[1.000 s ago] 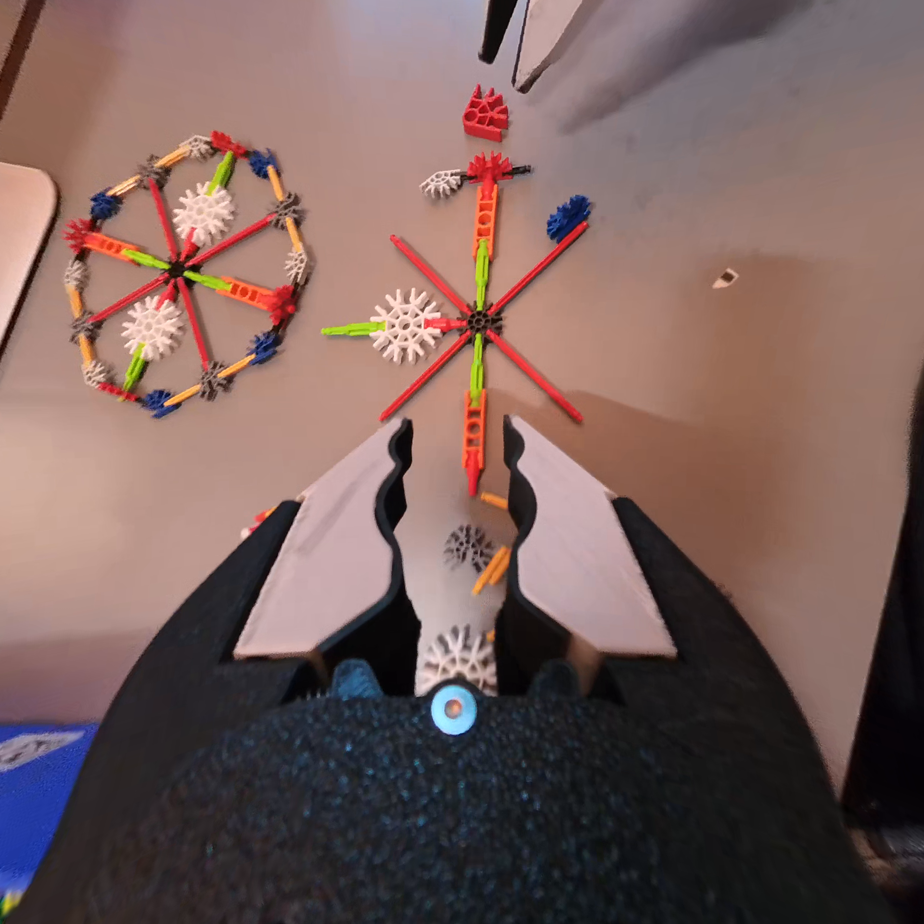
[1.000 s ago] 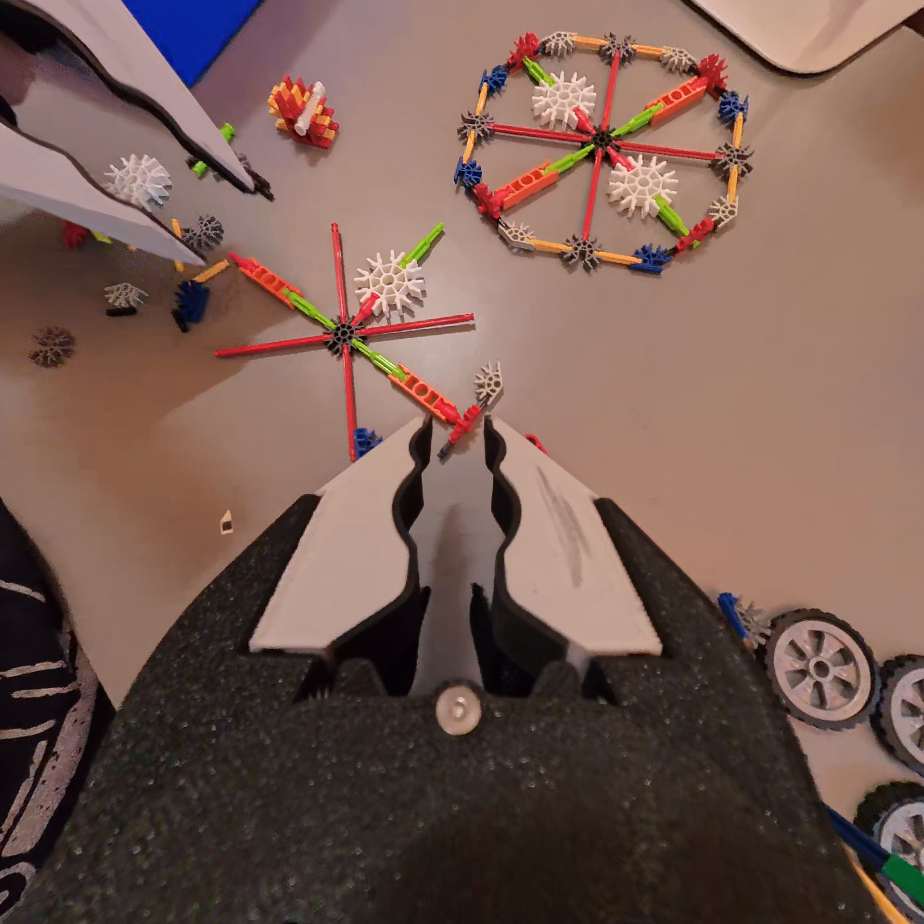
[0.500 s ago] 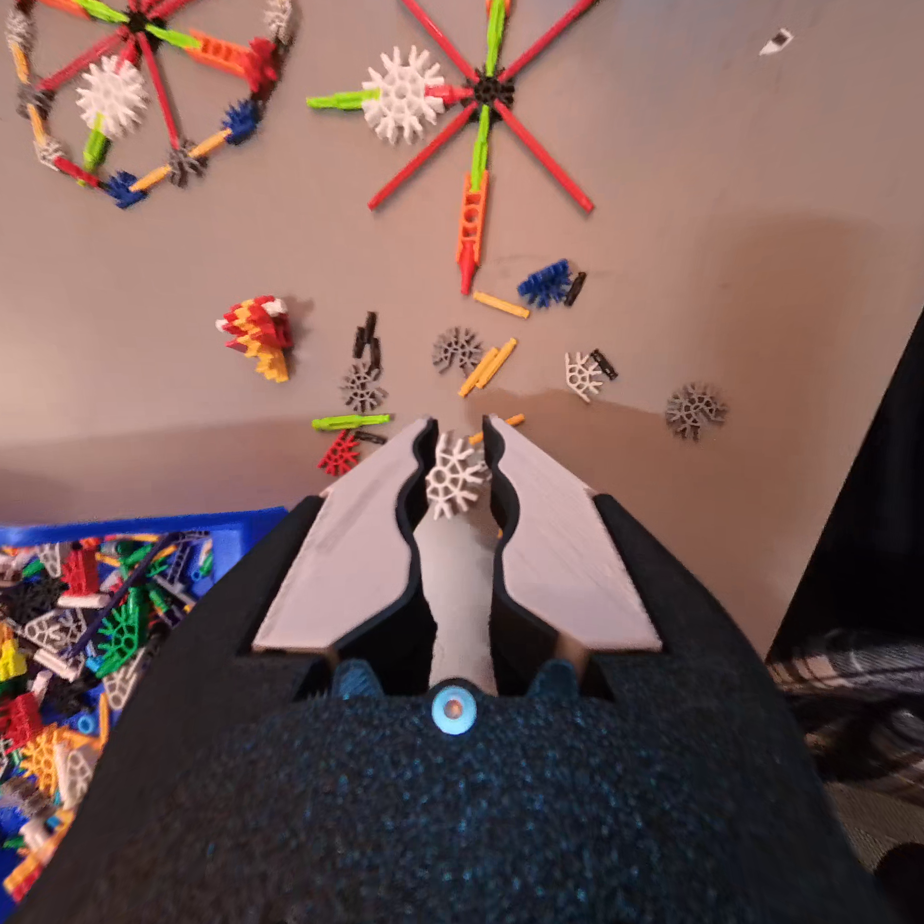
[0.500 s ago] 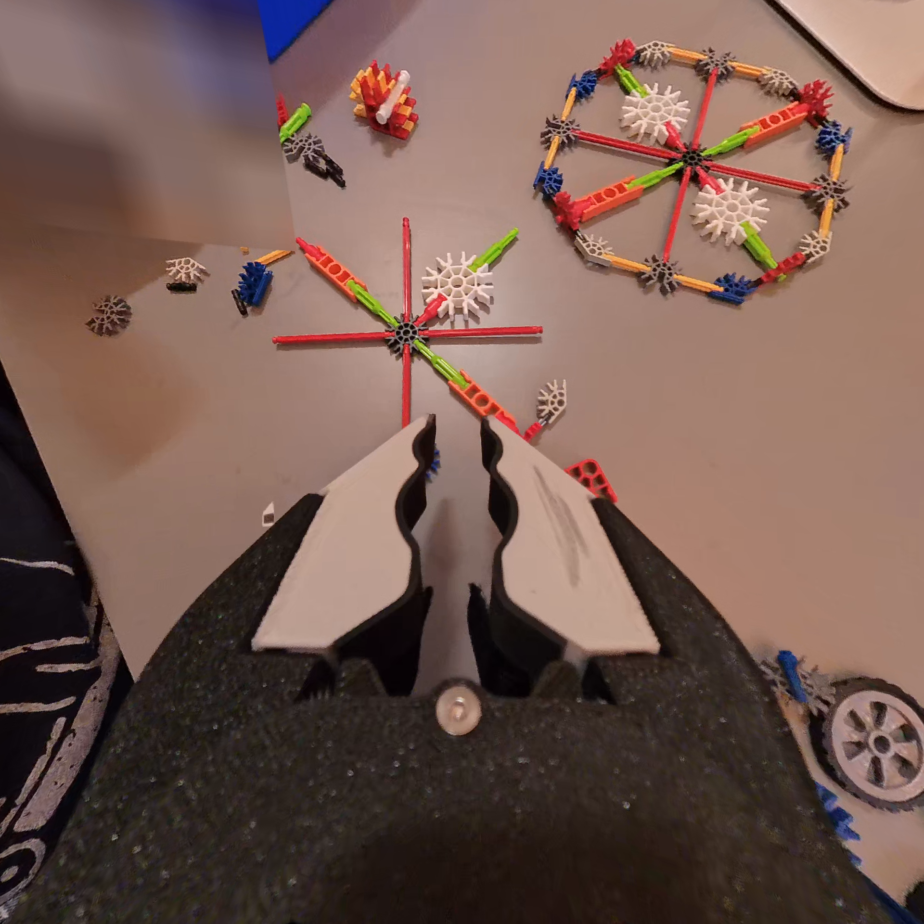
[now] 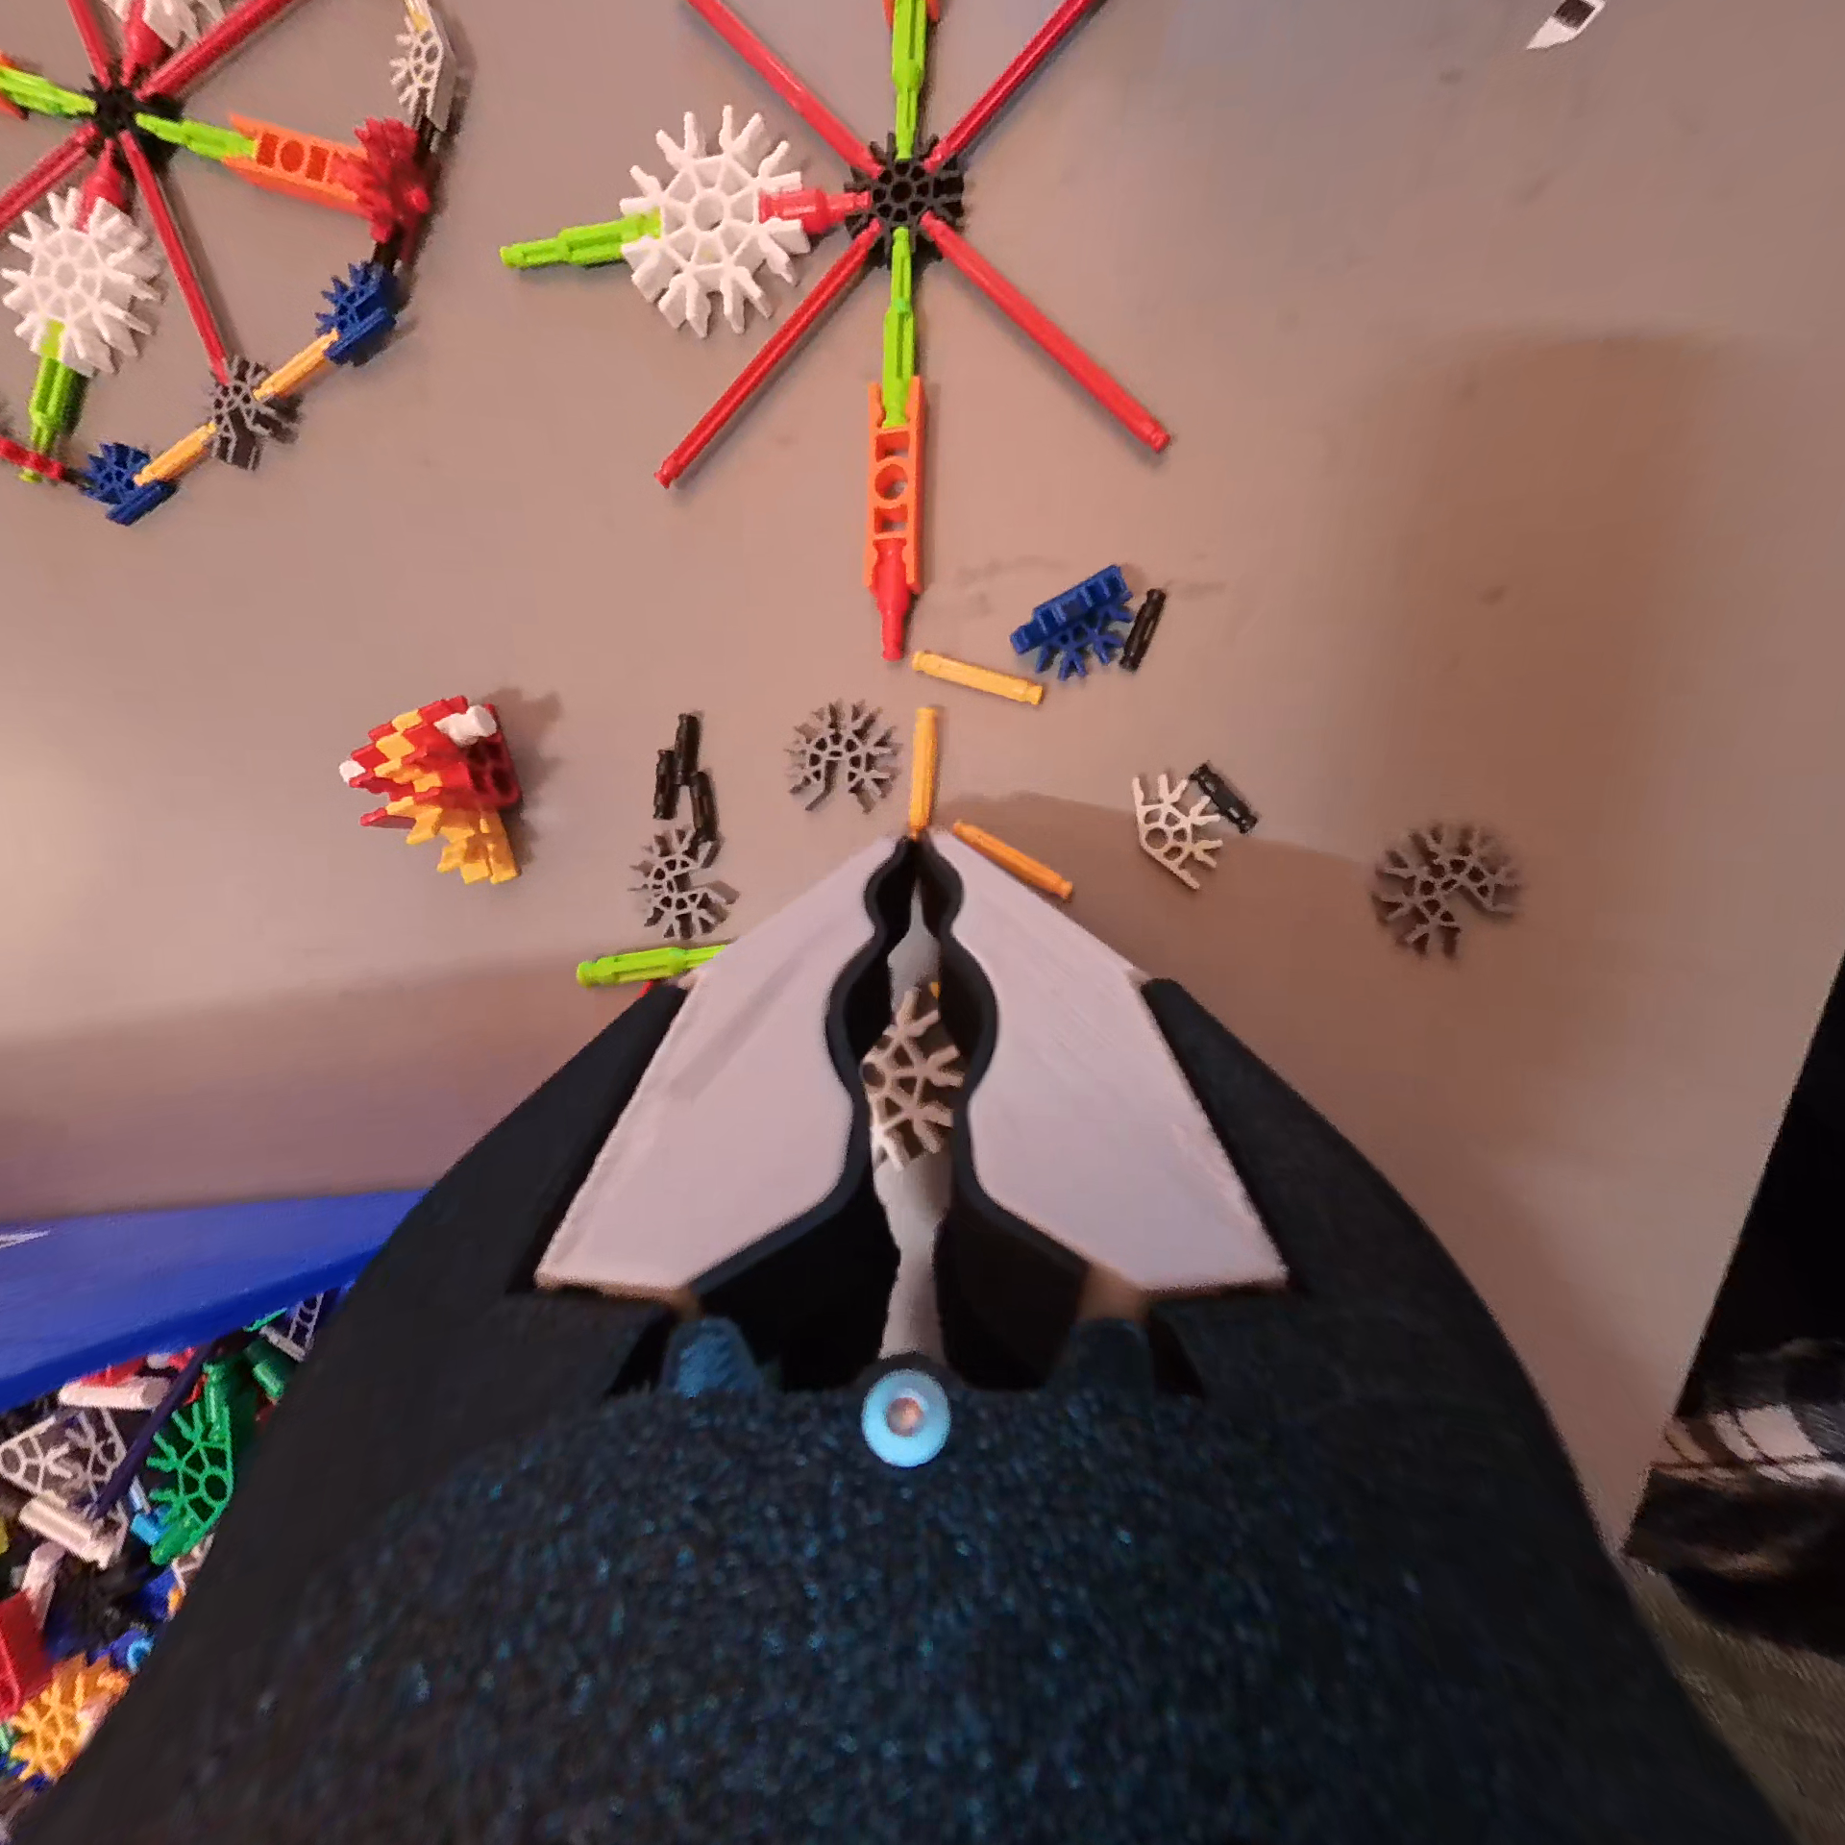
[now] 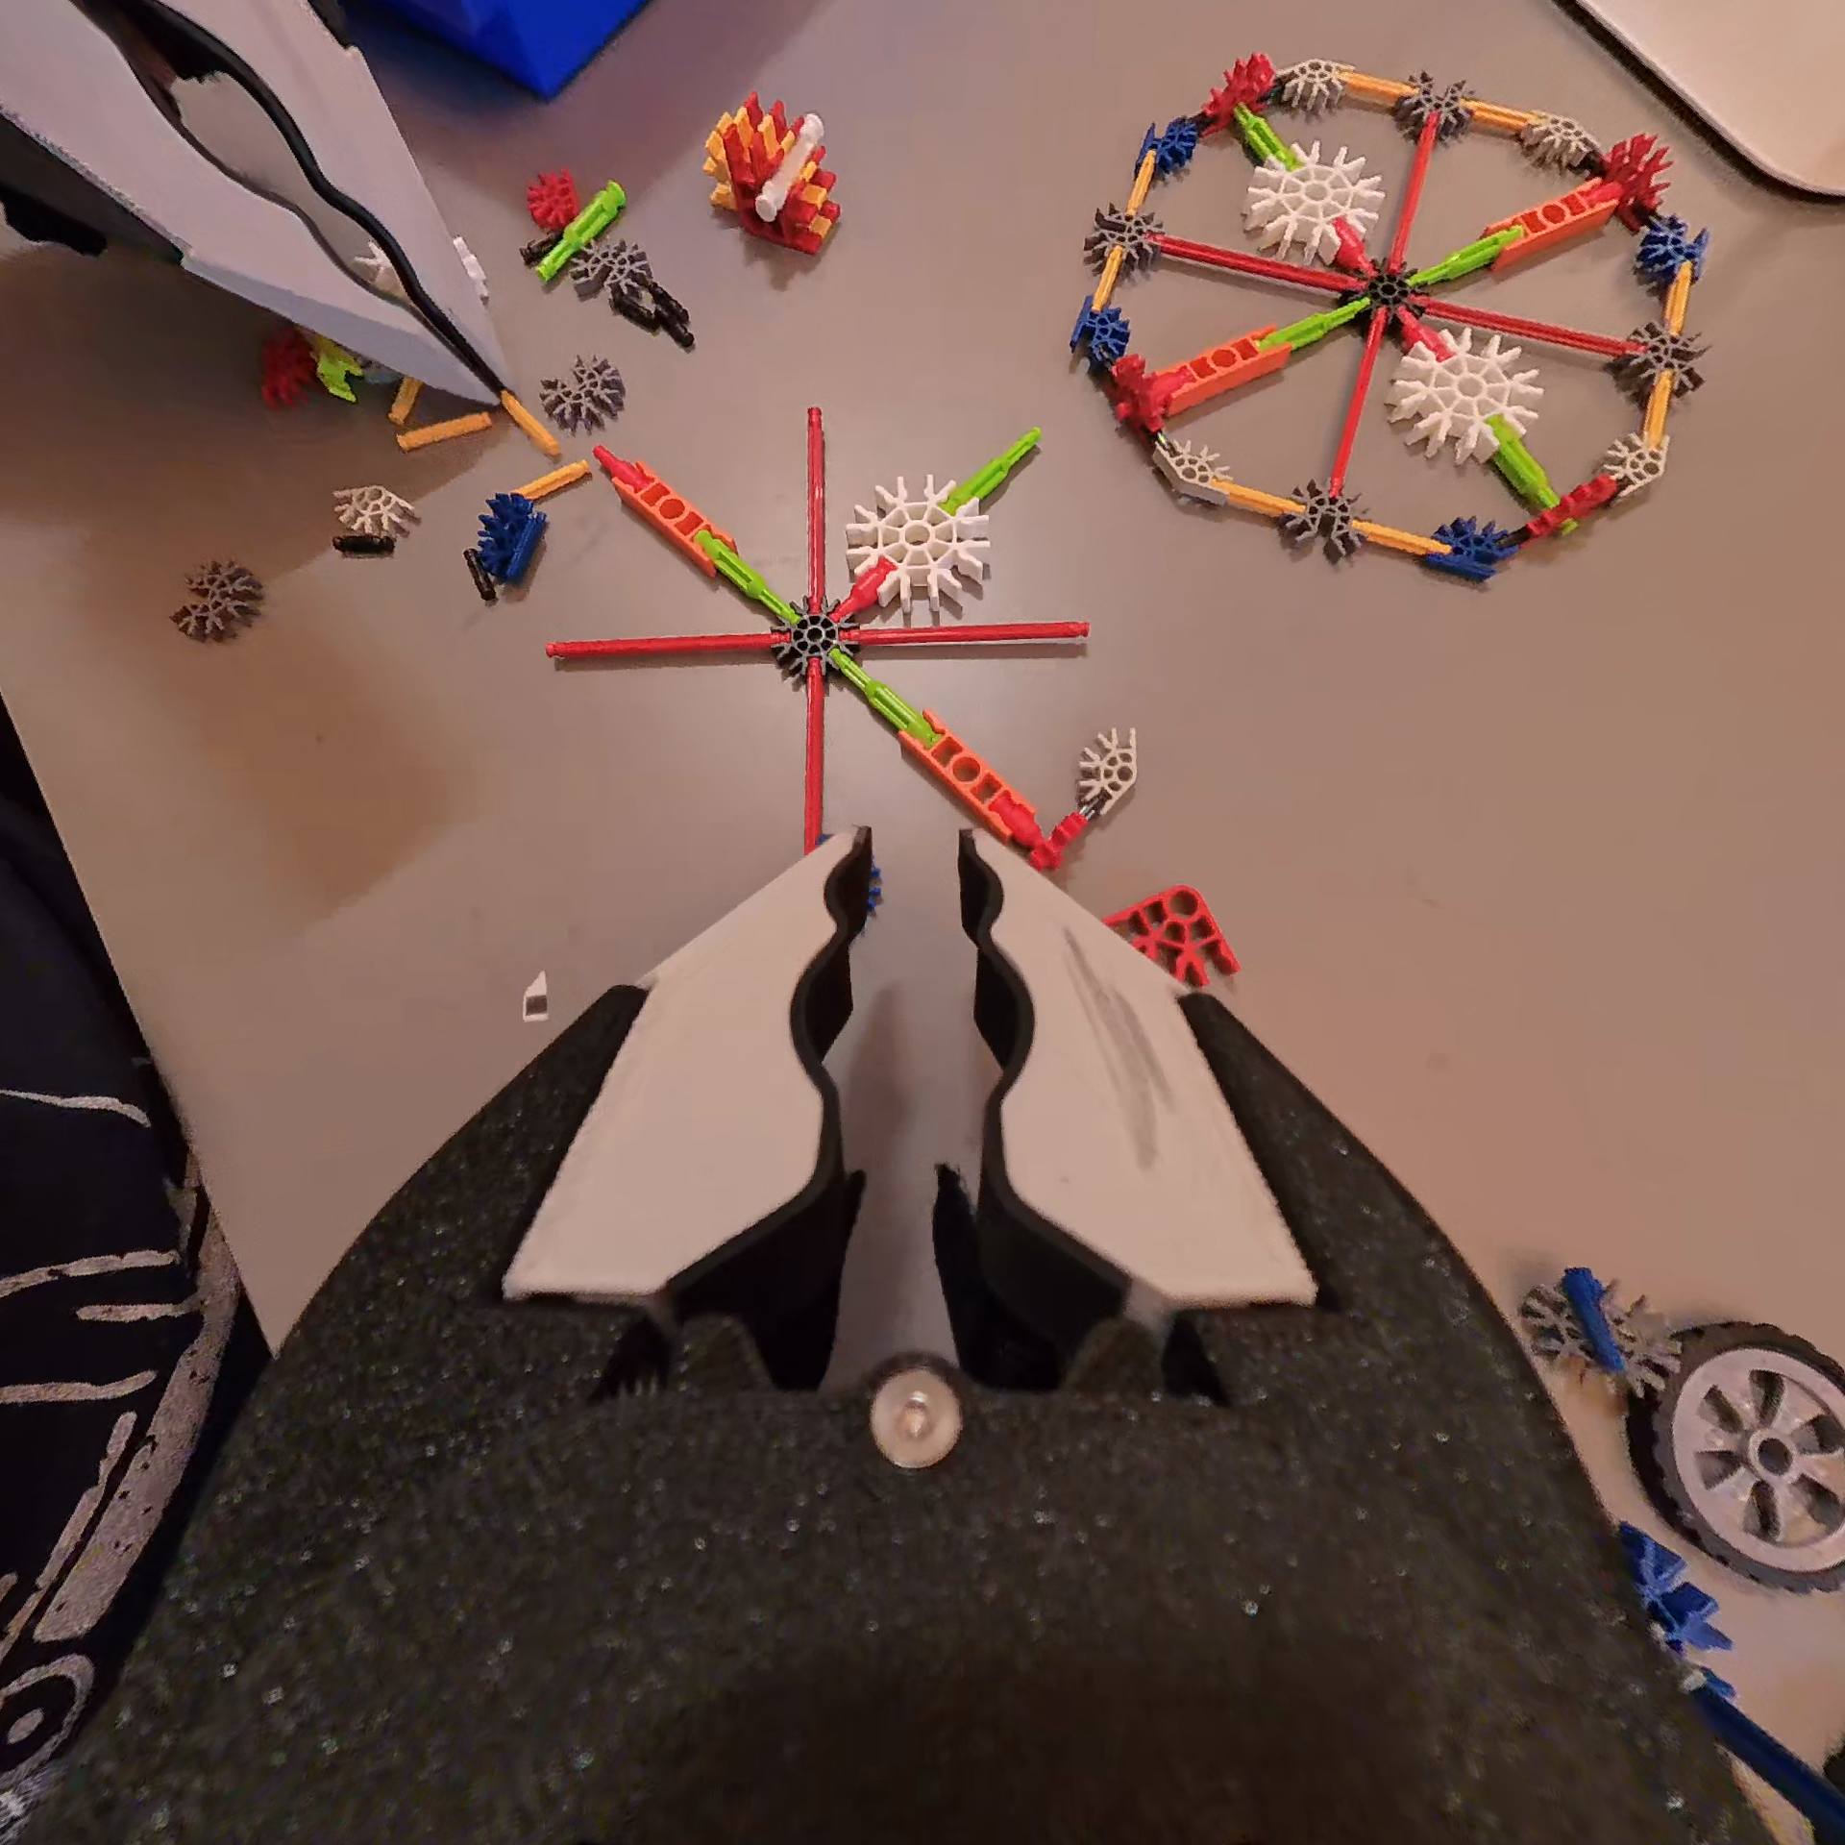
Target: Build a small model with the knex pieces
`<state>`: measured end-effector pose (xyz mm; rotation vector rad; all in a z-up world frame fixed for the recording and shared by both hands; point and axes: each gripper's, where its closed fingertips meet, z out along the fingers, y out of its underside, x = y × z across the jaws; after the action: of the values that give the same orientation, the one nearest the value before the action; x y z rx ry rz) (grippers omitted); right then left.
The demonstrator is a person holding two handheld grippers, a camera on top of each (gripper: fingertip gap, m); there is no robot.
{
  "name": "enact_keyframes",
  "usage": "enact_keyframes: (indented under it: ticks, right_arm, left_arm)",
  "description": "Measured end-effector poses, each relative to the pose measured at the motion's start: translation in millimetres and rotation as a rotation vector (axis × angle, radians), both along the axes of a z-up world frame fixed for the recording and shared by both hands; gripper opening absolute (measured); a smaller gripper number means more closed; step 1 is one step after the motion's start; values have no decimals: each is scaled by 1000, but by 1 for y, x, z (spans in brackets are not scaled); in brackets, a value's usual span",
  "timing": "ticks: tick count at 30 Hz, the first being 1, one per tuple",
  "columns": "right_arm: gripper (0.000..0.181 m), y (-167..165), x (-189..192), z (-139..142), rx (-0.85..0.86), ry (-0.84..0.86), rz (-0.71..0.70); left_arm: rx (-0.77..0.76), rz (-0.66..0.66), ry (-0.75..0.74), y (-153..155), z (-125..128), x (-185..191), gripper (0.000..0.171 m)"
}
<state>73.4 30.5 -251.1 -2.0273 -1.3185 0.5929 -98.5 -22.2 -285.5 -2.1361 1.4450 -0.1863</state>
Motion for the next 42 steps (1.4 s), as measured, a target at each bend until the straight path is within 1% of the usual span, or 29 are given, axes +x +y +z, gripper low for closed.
enact_keyframes:
  ticks: [8, 12, 14, 16, 18, 20, 22, 26, 28, 30, 32, 35, 37, 38, 40, 42]
  right_arm:
    - [16, -2, -7, 5, 16, 19, 21]
    - [16, -5, -13, 7, 25, 19, 38]
    - [16, -6, -13, 8, 25, 21, 40]
    - [16, -6, -12, 7, 25, 20, 37]
    - [16, -6, -11, 6, 22, 20, 33]
    - [16, -6, -10, 6, 22, 19, 31]
    - [16, -7, -9, 6, 22, 22, 30]
    - [16, -7, -10, 6, 24, 29, 31]
    - [16, -7, -10, 6, 25, 34, 32]
    - [16, -8, -9, 6, 26, 37, 33]
    - [16, -8, -8, 6, 26, 42, 31]
    - [14, -7, -7, 8, 34, 55, 30]
    - [14, -8, -7, 12, 51, 68, 36]
    - [15, -10, -9, 15, 69, 79, 49]
    - [15, -14, -15, 25, 128, 108, 84]
    - [20, -18, -24, 32, 183, 121, 111]
  left_arm:
    - [53, 29, -38, 5, 10, -1, 0]
    - [12, 23, -41, -2, 9, -1, 1]
    - [-5, 24, -48, -5, 8, 1, 5]
    - [-31, 42, -55, -8, 7, 2, 19]
    - [-46, 75, -67, -8, 9, 2, 20]
    - [-59, 110, -68, -8, 11, 1, 20]
    - [-81, 116, -84, -13, 12, 5, 15]
    - [-83, 152, -12, -13, 2, 4, 12]
    - [-85, 166, -2, -13, 0, 4, 7]
    - [-68, 164, 7, -13, 0, 6, 3]
    - [-67, 149, -2, -15, 0, 11, 3]
    - [-35, 156, -2, -10, 1, 11, 2]
    - [-3, 172, -38, -3, 7, 13, 2]
    - [12, 179, -87, 0, 15, 18, 2]
    - [41, 187, -231, 9, 37, 32, 2]
    - [50, 172, -413, 14, 62, 50, 2]
